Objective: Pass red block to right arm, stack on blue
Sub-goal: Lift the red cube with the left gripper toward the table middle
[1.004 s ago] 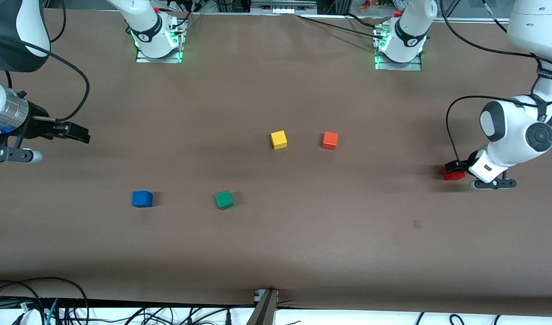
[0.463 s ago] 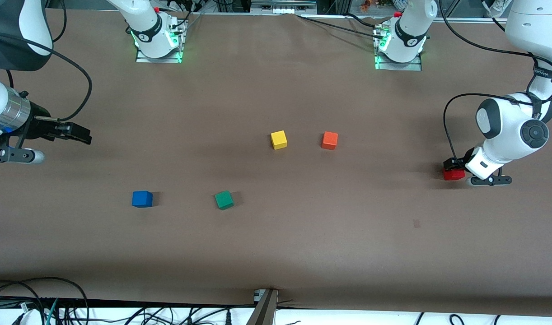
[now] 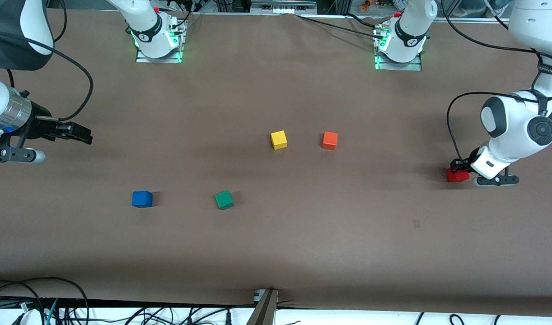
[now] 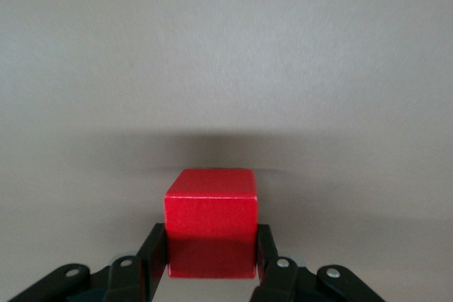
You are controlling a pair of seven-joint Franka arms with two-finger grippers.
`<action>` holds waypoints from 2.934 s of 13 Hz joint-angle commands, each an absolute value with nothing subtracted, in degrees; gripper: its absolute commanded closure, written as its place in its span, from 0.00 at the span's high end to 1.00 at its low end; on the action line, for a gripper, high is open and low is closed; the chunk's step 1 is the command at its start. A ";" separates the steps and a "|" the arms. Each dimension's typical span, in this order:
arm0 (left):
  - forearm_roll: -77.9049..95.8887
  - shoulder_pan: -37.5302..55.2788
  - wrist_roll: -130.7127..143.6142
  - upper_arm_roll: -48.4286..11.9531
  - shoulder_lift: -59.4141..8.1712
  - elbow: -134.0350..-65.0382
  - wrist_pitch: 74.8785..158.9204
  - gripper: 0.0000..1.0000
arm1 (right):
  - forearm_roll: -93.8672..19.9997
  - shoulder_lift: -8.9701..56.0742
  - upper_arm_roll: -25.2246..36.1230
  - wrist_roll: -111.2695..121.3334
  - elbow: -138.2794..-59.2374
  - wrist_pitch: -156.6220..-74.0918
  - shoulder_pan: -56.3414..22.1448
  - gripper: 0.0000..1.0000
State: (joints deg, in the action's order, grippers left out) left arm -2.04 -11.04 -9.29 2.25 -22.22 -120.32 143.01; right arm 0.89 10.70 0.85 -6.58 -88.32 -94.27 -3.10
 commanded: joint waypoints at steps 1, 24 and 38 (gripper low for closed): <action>-1.14 -11.51 -16.75 1.32 -17.59 -119.89 140.99 0.04 | 1.14 10.11 0.53 -6.94 -88.07 -94.22 -2.99 1.00; 61.41 6.14 -59.50 -25.14 -24.52 -88.51 127.49 0.00 | -2.45 6.41 -1.23 3.42 -85.18 -84.20 -5.01 1.00; 72.16 12.57 -69.61 -25.14 -31.82 -79.98 133.42 0.00 | -57.59 18.79 -0.70 -2.72 -87.01 -80.08 1.22 1.00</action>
State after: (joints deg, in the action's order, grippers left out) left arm 70.29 11.57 -67.94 -25.43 -30.59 -82.16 132.95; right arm -48.70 15.37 -0.46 -2.25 -87.63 -82.81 -1.53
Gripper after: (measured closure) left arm 0.458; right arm 0.000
